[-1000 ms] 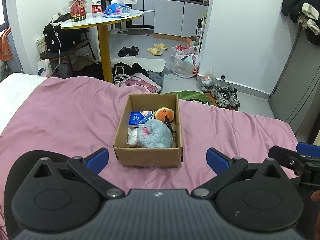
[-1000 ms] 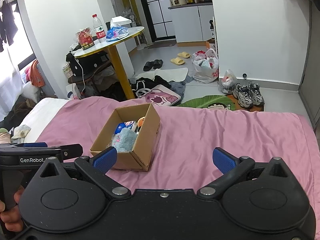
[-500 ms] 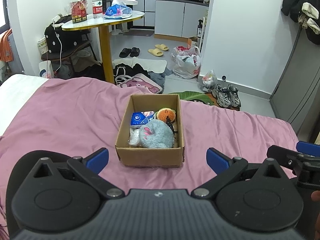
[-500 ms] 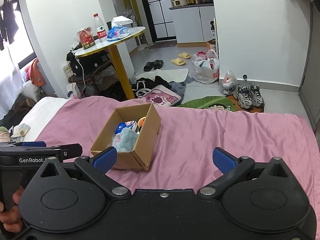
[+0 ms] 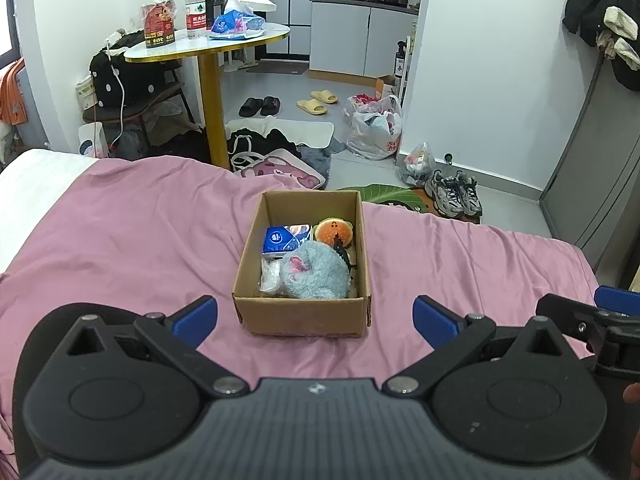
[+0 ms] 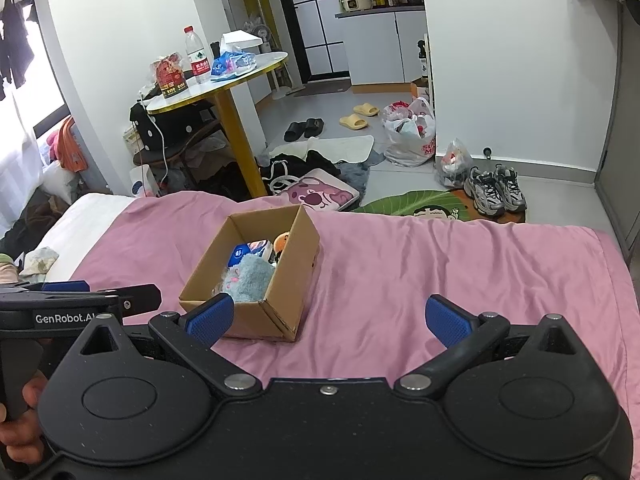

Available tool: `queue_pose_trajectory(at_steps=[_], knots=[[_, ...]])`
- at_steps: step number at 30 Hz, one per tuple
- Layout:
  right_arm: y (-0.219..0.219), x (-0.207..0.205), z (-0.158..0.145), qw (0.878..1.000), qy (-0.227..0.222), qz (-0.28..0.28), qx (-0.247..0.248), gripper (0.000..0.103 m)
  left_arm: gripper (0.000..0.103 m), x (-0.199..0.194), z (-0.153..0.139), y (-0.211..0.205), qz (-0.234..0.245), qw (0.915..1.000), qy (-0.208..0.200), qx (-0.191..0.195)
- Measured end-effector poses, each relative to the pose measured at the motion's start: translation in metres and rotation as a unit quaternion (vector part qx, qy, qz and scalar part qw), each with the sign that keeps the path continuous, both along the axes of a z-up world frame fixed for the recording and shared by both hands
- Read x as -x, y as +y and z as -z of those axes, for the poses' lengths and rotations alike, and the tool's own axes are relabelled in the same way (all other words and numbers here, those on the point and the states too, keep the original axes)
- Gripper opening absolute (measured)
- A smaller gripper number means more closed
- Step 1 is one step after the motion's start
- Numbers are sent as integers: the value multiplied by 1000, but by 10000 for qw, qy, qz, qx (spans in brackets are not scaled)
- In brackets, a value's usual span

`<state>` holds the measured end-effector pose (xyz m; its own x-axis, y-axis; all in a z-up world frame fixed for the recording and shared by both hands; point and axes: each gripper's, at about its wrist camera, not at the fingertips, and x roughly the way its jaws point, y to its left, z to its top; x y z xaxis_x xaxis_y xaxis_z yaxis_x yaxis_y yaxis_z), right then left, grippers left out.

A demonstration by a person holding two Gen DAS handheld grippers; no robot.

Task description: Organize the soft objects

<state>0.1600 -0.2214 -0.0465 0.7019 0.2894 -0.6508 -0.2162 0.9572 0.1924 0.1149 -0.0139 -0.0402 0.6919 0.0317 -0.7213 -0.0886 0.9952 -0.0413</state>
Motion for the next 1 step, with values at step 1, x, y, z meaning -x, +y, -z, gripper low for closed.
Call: queue_pose_trajectory(at_steps=[1], knots=[[0,0,0,10000,3,-1,5,103,103,0,0,0,24,10000,-21,-19]])
